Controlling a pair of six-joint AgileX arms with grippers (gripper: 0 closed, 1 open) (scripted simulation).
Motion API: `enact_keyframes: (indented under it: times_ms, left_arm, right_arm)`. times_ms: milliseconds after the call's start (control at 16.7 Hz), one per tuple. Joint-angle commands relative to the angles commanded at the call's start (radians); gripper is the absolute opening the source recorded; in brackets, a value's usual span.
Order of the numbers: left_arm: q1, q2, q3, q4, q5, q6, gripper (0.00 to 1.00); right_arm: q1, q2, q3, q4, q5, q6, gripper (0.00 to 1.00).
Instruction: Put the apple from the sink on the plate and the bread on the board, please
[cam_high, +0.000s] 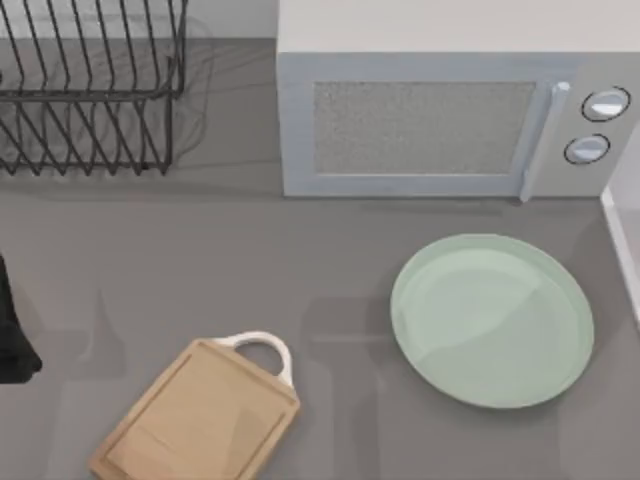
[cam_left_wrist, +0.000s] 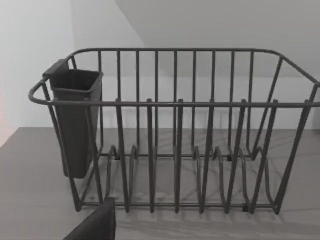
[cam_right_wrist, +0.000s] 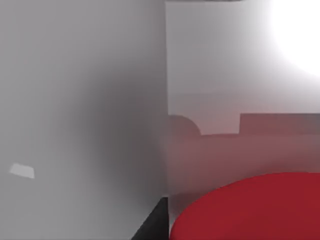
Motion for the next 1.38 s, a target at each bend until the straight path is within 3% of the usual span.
enact_keyframes:
  times_ms: [300, 660, 1080, 1380]
  left_arm:
    - [0.000, 0.000, 0.000, 0.000, 0.000, 0.000, 1.00]
    - [0.000, 0.000, 0.000, 0.000, 0.000, 0.000, 1.00]
    - [0.000, 0.000, 0.000, 0.000, 0.000, 0.000, 1.00]
    - [0.000, 0.000, 0.000, 0.000, 0.000, 0.000, 1.00]
  right_arm:
    - [0.002, -0.081, 0.037, -0.065, -0.014, 0.007, 0.00]
    - [0.002, -0.206, 0.139, -0.302, -0.016, 0.005, 0.00]
    - [0.006, -0.229, 0.153, -0.324, -0.016, 0.010, 0.00]
    - [0.084, -0.368, 0.146, -0.392, -0.010, 0.075, 0.00]
